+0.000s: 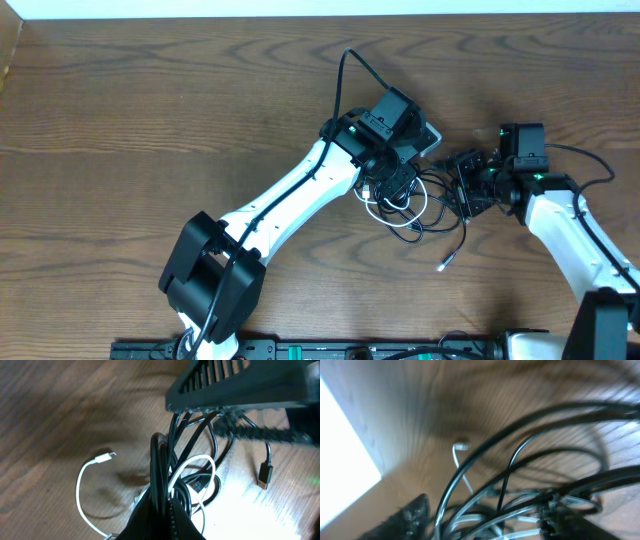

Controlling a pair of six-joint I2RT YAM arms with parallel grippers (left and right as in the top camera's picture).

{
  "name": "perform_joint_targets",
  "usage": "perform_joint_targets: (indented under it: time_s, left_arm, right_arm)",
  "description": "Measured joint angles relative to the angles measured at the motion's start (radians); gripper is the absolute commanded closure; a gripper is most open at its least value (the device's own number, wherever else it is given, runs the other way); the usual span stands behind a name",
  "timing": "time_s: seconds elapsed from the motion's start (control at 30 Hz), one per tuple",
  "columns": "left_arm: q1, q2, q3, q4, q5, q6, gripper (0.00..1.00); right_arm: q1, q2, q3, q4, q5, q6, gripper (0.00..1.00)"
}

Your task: Untangle cables

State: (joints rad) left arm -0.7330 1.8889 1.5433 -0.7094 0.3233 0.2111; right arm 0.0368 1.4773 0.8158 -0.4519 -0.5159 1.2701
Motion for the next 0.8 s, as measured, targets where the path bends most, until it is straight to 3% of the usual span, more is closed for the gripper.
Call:
perform_joint_targets:
  time_s: [0.07,0.1,0.3,0.33,0.43,0.53,0.8]
  left_arm:
    - [0.0,0.0,0.0,-0.006,0.001,0.003,0.92]
    - [0.0,0.0,0.0,-0.01,0.002,0.003,0.92]
    - [0.0,0.0,0.0,-0.02,0.021,0.004,0.92]
    - [0.0,0.0,0.0,-0.02,0.029,0.003,0.93]
    - [0.0,0.0,0.0,-0.019,0.042,0.004,0.92]
    - [0.0,0.0,0.0,-0.019,0.045,0.004,0.93]
    - [-0.001,0.0,0.0,-0.019,0.045,0.014,0.93]
  right_arm:
    - [0.0,0.016,0.0,0.001,0.022,0.007,0.69]
    - [0.0,0.025,0.0,0.003,0.031,0.01,0.84]
    - [0.0,0.073,-0.002,0.023,0.039,0.011,0.9]
    - [0.0,0.074,-0.002,0.023,0.039,0.01,0.88]
    - [0.0,0.077,-0.002,0.022,0.029,0.017,0.53]
    - [0.0,0.08,-0.002,0.028,-0.021,0.013,0.46]
    - [0.0,0.08,-0.002,0.023,-0.087,0.013,0.45]
